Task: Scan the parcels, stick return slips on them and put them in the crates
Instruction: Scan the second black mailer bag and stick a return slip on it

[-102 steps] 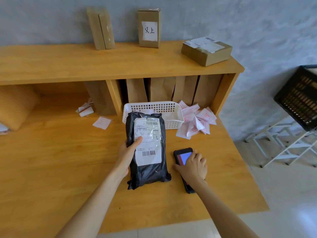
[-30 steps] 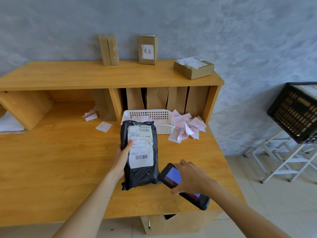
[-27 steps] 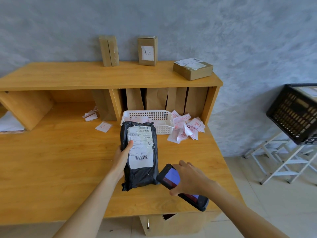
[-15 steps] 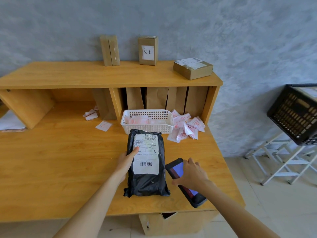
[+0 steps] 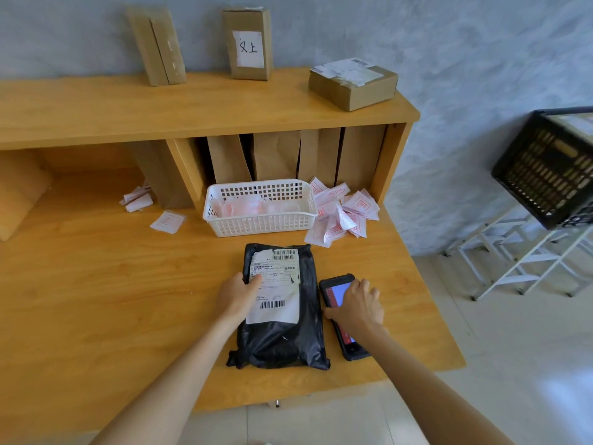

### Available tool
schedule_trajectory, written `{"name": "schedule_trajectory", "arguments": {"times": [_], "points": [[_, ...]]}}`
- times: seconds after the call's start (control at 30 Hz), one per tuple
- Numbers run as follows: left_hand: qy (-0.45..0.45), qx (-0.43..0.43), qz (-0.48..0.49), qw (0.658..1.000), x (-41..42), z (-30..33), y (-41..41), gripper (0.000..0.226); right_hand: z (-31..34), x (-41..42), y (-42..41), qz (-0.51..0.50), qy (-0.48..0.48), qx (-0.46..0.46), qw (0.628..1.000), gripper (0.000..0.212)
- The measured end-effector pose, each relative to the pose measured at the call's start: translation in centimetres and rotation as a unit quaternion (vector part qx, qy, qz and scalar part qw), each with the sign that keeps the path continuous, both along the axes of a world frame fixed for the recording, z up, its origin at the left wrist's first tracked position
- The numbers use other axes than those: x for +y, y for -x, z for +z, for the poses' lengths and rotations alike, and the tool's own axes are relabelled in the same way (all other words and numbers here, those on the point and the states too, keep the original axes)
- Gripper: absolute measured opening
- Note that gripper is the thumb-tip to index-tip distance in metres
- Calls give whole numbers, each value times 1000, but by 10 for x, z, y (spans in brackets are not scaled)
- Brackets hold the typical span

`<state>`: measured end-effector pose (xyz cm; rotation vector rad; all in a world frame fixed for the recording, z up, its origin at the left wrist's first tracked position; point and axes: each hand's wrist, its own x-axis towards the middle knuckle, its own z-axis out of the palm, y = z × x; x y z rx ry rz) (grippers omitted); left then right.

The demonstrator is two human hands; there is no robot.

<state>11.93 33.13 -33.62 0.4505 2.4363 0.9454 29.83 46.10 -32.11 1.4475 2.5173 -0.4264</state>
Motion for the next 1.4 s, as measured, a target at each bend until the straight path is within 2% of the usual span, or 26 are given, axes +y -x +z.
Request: {"name": "schedule_trajectory", "arguments": {"times": [0.1,0.23,0.37,0.5,0.73,0.93,1.07,1.27,1.4], "points": [[1,30,-5,1000,7,2,9,20,-4,5,6,-10,8,-3,1000,94],[-16,185,-49,981,23,4,24,32,6,25,21,-30,15,28,999,94],[-51,314,-162,934,54,7,32,23,20,54,49,-70,0,114,991,74],[-68,349,-274,894,85,0,30,22,28,85,81,-102,-40,166,980,52],[-61,336,-338,877,100,-18,29,24,21,123,118,-140,-67,182,971,43],[-73,328,-323,885,102,-18,29,17,13,138,115,-151,-95,188,966,15],[-75,302,-323,894,102,-17,30,18,19,146,101,-158,-140,225,951,21],[-105,214,-295,925,102,-17,33,12,36,153,88,-168,-136,284,934,20],[-164,80,-219,958,101,-10,38,10,37,151,84,-145,-130,297,935,22]]}}
